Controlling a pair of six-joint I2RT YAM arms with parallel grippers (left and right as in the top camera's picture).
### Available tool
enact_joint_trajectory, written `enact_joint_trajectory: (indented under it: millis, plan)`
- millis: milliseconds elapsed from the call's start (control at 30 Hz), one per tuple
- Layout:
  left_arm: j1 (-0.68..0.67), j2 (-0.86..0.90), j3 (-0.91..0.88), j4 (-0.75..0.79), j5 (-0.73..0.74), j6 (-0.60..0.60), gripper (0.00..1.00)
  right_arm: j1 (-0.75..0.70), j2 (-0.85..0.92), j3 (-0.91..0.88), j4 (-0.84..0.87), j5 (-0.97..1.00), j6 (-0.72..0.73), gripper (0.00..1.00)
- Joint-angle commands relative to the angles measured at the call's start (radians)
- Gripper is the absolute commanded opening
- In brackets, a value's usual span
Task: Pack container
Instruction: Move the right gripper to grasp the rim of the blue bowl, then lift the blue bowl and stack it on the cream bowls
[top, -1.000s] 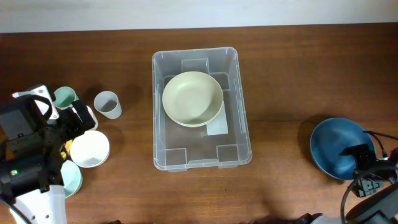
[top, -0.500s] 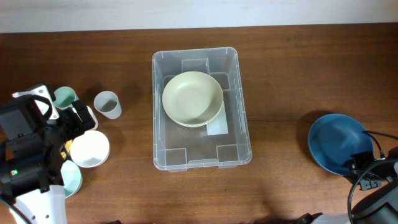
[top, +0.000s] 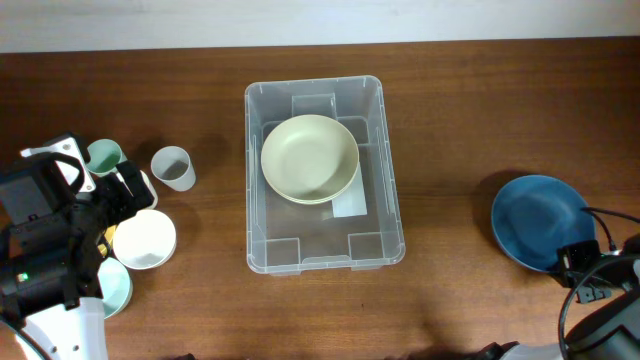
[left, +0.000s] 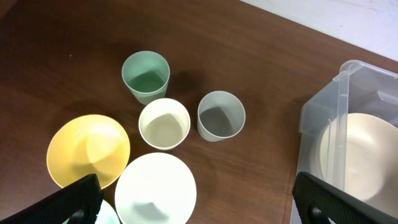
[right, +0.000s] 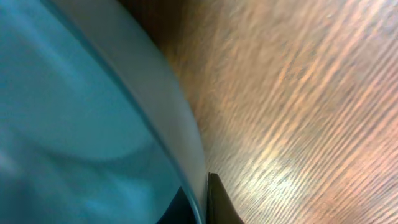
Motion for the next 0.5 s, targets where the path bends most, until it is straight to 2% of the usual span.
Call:
enact_joint_trajectory:
  millis: [0,100,133,233,333,367,467]
  plan:
    - [0.006,0.0,0.019,-0.004,0.014,-0.009,1.0,0.124,-0.053,0.124,-0.045,-0.04,-0.022,0.04]
    - [0.006,0.0,0.019,-0.005,0.014,-0.009,0.99,0.24,-0.073,0.242,-0.109,-0.039,-0.048,0.04]
    - [0.006,0.0,0.019,-0.006,0.014,-0.009,0.99,0.343,-0.076,0.351,-0.167,-0.039,-0.069,0.04]
    - [0.006,0.0,0.019,-0.012,0.014,-0.009,0.99,0.497,-0.076,0.507,-0.226,-0.016,-0.071,0.04]
    - [0.006,0.0,0.019,-0.016,0.014,-0.009,0.99,0.645,-0.076,0.636,-0.246,0.002,-0.069,0.04]
    - [0.006,0.0,0.019,-0.016,0.014,-0.009,0.99,0.737,-0.075,0.701,-0.246,0.013,-0.067,0.04]
    - [0.006,0.0,0.019,-0.016,0.014,-0.009,0.99,0.893,-0.073,0.767,-0.228,0.032,-0.067,0.04]
